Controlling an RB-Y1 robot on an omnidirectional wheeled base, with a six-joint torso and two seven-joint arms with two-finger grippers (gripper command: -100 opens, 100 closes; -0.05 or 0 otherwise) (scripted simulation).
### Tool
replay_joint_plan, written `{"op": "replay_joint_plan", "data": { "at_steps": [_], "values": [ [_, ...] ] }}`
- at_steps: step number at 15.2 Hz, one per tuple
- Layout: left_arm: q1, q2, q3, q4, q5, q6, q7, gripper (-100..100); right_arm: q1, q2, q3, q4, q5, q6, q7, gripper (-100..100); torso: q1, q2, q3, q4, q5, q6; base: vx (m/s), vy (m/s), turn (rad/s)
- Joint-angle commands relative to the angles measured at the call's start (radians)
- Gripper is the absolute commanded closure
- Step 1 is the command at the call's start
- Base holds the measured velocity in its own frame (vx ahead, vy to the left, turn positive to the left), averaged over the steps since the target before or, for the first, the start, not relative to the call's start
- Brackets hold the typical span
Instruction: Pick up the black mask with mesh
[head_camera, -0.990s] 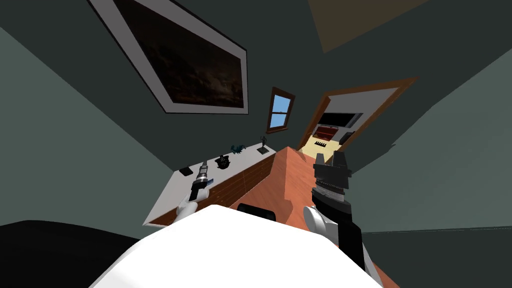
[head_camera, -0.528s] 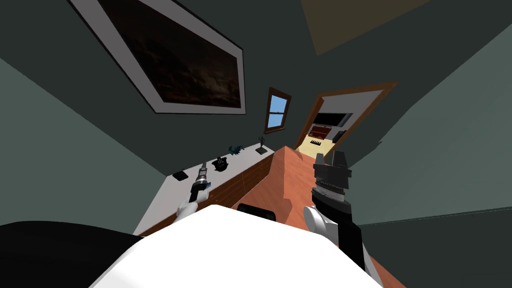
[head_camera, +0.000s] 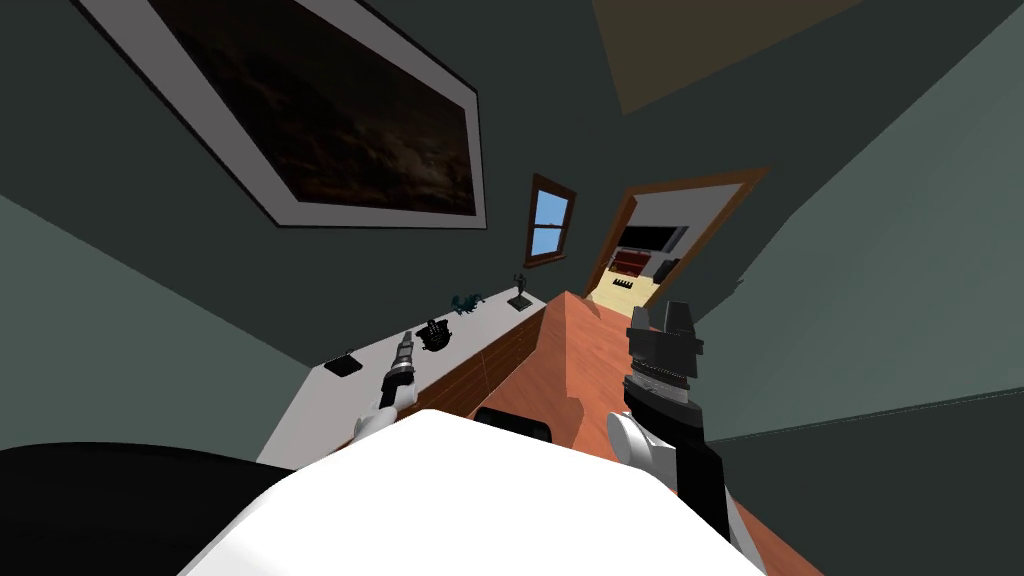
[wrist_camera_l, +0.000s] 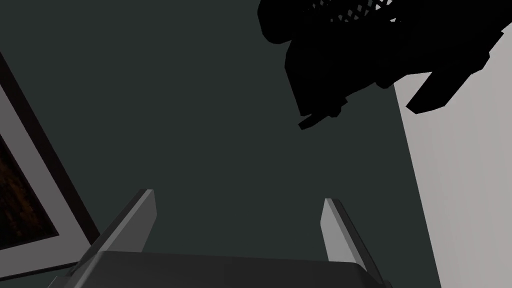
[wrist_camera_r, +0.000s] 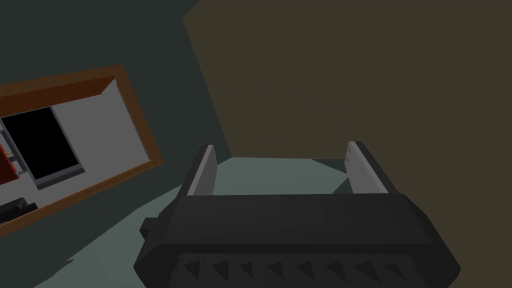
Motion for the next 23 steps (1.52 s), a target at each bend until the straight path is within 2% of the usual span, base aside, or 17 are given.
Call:
{"op": "replay_joint_plan", "data": {
  "at_steps": [1, 4, 6, 7, 8, 13, 14, 15, 20, 22, 23],
  "values": [
    [-0.011, 0.006, 0.004, 0.039, -0.001, -0.015, 0.001, -100, 0.0, 0.0, 0.0, 0.0, 0.0, 0.0, 0.0, 0, 0.0, 0.0, 0.0, 0.0, 0.0, 0.0, 0.03, 0.026, -0.031],
    [-0.033, 0.01, 0.026, 0.107, -0.009, -0.03, 0.002, -100, 0.0, 0.0, 0.0, 0.0, 0.0, 0.0, 0.0, 0, 0.0, 0.001, 0.0, 0.0, 0.0, 0.0, 0.042, 0.035, -0.078],
    [-0.033, 0.01, 0.026, 0.115, -0.009, -0.03, 0.002, -100, 0.0, 0.0, 0.0, 0.0, 0.0, 0.0, 0.0, 0, 0.0, 0.0, 0.0, 0.0, 0.0, 0.0, 0.042, 0.036, -0.047],
    [-0.042, 0.013, 0.036, 0.142, -0.012, -0.037, 0.002, -100, 0.0, 0.0, 0.0, 0.0, 0.0, 0.0, 0.0, 0, 0.0, 0.0, 0.0, 0.0, 0.0, 0.0, 0.034, 0.036, -0.041],
    [-0.042, 0.013, 0.036, 0.147, -0.012, -0.037, 0.002, -100, 0.0, 0.0, 0.0, 0.0, 0.0, 0.0, 0.0, 0, 0.0, 0.001, 0.0, 0.0, 0.0, 0.0, 0.035, 0.034, -0.065],
    [-0.073, 0.032, 0.07, 0.258, -0.023, -0.064, 0.003, -100, 0.0, 0.0, 0.0, 0.0, 0.0, 0.0, 0.0, 0, 0.002, -0.001, -0.001, 0.0, 0.0, 0.0, 0.058, 0.052, -0.098],
    [-0.075, 0.035, 0.063, 0.258, -0.021, -0.068, 0.004, -100, 0.0, 0.0, 0.0, 0.0, 0.0, 0.0, 0.0, 0, 0.002, -0.001, -0.001, 0.0, 0.001, 0.0, 0.034, 0.037, -0.027],
    [-0.085, 0.02, 0.05, 0.237, -0.06, -0.056, 0.018, -100, 0.0, 0.0, 0.0, 0.0, 0.0, 0.0, 0.0, 0, 0.001, -0.001, -0.001, 0.0, 0.001, 0.001, 0.044, 0.027, 0.275],
    [-0.089, 0.012, 0.043, 0.222, -0.079, -0.047, 0.025, -100, 0.0, 0.0, 0.0, 0.0, 0.0, 0.0, 0.0, 0, -0.006, -0.002, -0.001, -0.001, 0.001, 0.003, 0.038, -0.046, 0.139],
    [-0.096, -0.005, 0.028, 0.192, -0.117, -0.031, 0.039, -100, 0.0, 0.0, 0.0, 0.0, 0.0, 0.0, 0.0, 0, -0.006, -0.002, -0.001, 0.0, 0.002, 0.003, 0.039, -0.044, 0.133],
    [-0.096, -0.005, 0.028, 0.192, -0.117, -0.031, 0.039, -100, 0.0, 0.0, 0.0, 0.0, 0.0, 0.0, 0.0, 0, -0.008, -0.003, -0.002, 0.0, 0.001, 0.003, 0.047, -0.053, 0.161]
  ]
}}
